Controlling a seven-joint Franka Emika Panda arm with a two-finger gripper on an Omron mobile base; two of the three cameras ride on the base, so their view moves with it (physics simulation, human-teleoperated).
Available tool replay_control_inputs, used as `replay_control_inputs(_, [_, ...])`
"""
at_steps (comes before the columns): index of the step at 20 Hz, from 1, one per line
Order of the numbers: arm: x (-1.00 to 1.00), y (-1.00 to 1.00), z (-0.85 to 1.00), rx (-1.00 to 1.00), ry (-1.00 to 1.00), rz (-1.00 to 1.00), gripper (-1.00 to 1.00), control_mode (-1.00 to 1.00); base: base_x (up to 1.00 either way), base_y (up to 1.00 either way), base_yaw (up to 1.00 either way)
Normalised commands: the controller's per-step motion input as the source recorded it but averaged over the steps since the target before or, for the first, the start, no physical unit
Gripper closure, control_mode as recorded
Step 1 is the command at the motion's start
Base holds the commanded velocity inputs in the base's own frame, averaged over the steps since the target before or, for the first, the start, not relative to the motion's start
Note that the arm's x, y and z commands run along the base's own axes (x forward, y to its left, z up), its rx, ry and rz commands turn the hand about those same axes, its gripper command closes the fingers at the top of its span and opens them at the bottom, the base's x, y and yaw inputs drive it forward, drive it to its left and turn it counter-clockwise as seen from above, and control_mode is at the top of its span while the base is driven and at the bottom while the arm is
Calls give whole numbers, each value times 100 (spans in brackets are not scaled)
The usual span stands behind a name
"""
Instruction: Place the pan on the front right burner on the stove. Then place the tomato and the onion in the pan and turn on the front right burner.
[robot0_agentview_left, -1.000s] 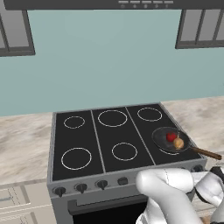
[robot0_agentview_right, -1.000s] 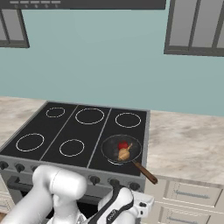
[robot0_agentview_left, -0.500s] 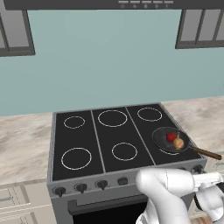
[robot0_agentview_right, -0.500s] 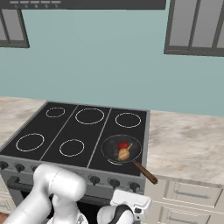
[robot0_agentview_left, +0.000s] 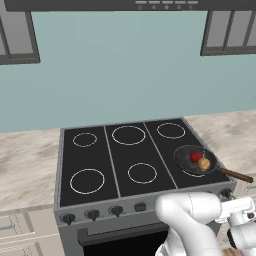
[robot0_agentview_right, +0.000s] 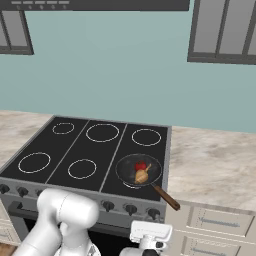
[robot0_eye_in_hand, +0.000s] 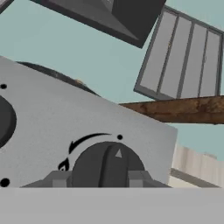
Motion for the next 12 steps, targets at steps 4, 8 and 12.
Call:
replay_control_inputs(4, [22,0,1,-49,-20,18,100,-100,0,0,0])
replay_control_inputs(8, [28,0,9,-59,-15,17,100,-100,0,0,0])
replay_control_inputs(12, [24,0,5,-64,-13,16,100,-100,0,0,0])
